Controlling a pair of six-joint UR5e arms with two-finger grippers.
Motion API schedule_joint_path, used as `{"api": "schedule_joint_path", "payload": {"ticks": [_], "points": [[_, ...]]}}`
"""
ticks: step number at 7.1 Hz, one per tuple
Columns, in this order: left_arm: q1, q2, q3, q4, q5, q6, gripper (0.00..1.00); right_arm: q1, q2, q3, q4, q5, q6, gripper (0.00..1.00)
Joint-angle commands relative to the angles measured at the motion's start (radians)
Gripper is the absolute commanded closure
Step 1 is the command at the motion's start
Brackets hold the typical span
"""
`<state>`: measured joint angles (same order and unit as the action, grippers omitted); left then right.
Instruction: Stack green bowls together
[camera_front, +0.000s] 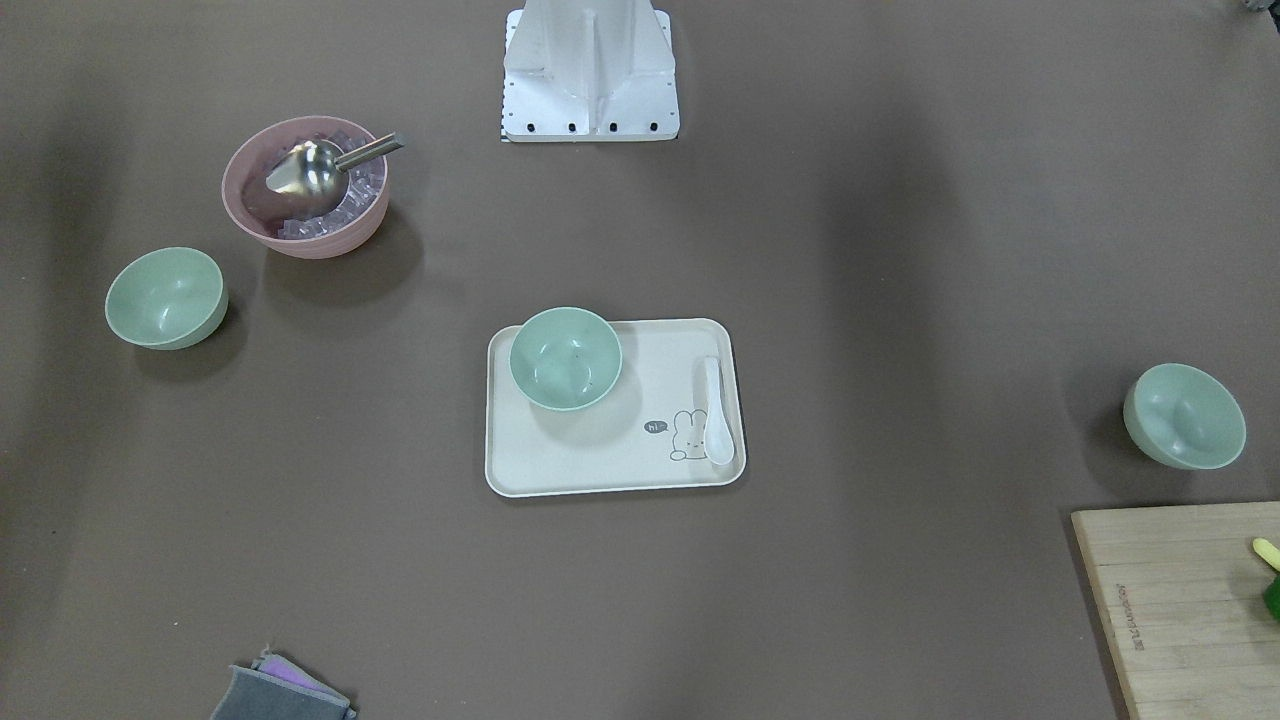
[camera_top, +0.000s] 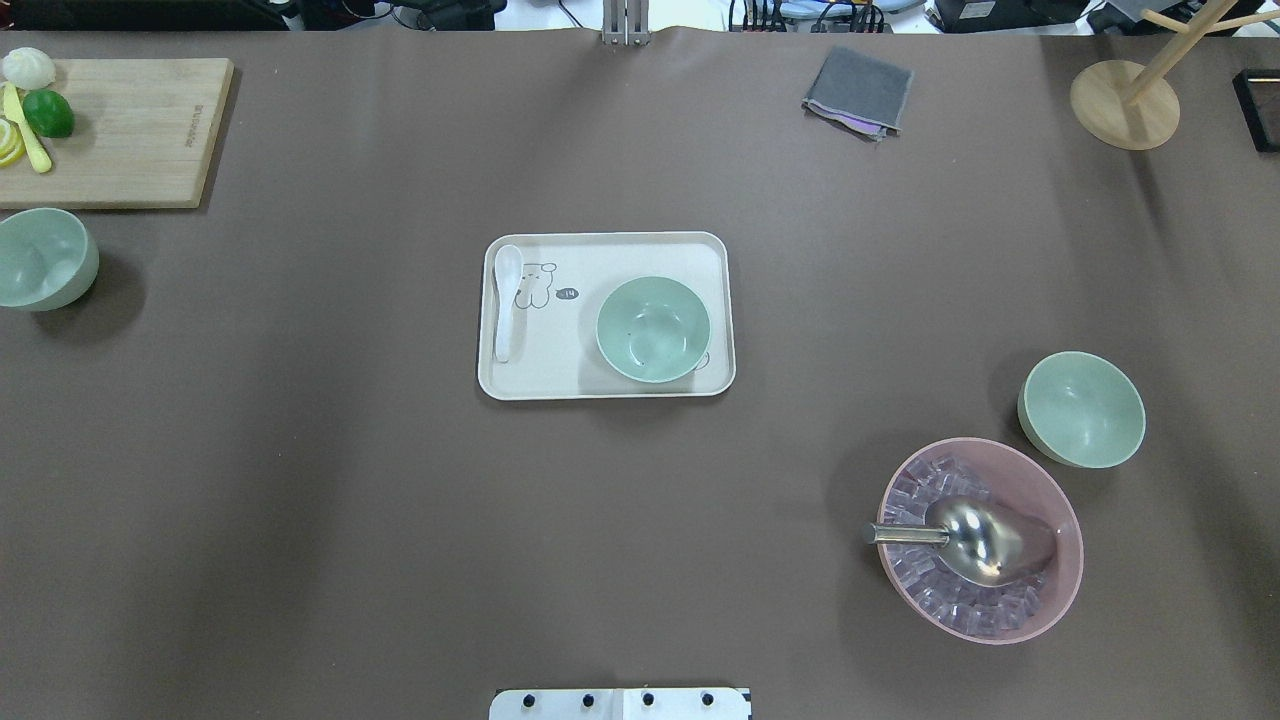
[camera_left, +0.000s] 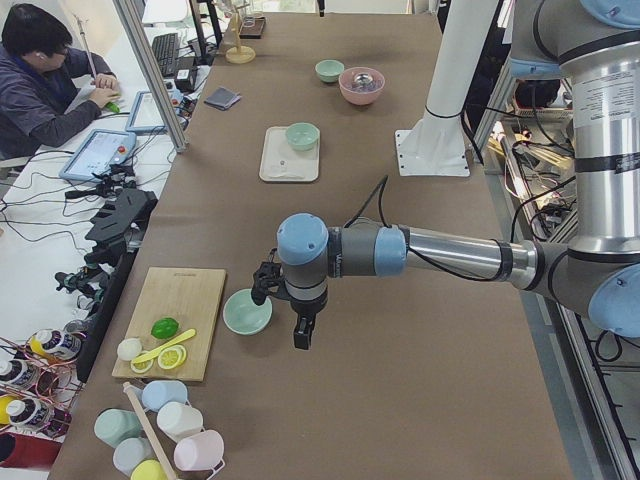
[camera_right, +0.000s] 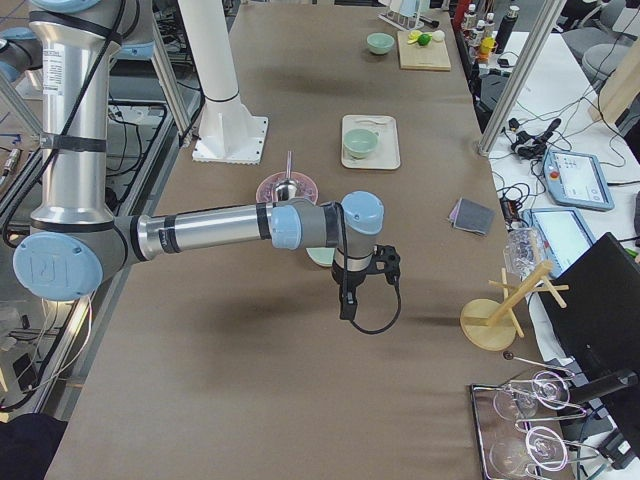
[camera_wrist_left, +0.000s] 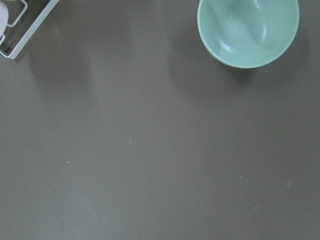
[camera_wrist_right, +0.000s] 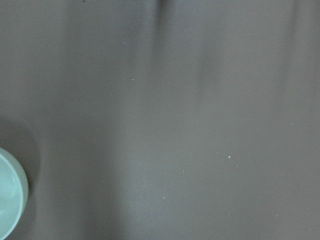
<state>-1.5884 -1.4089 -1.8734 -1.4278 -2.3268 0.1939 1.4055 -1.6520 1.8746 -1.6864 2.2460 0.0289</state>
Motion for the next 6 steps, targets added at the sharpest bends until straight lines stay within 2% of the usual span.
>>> {"api": "schedule_joint_path", "payload": {"ticks": [1, 2, 3, 4, 5, 6], "points": [[0.011, -0.033, -0.009, -0.052, 0.0, -0.01, 0.01, -0.022, 0.017, 0.081, 0.005, -0.003, 0.009, 0.0], [0.011, -0.039, -0.01, -0.131, -0.002, -0.011, 0.01, -0.022, 0.038, 0.153, 0.005, -0.011, 0.011, 0.0], [0.011, -0.044, 0.015, -0.278, 0.001, -0.011, 0.01, -0.022, 0.075, 0.134, 0.005, -0.012, 0.013, 0.0], [0.011, -0.083, 0.107, -0.433, -0.008, -0.013, 0.01, -0.022, 0.072, 0.135, 0.023, -0.009, 0.011, 0.0], [0.011, -0.091, 0.14, -0.447, -0.079, -0.008, 0.01, -0.022, 0.052, 0.129, 0.051, -0.011, 0.005, 0.0], [0.011, -0.129, 0.175, -0.445, -0.1, -0.01, 0.01, -0.022, 0.055, 0.088, 0.062, -0.012, 0.003, 0.0]]}}
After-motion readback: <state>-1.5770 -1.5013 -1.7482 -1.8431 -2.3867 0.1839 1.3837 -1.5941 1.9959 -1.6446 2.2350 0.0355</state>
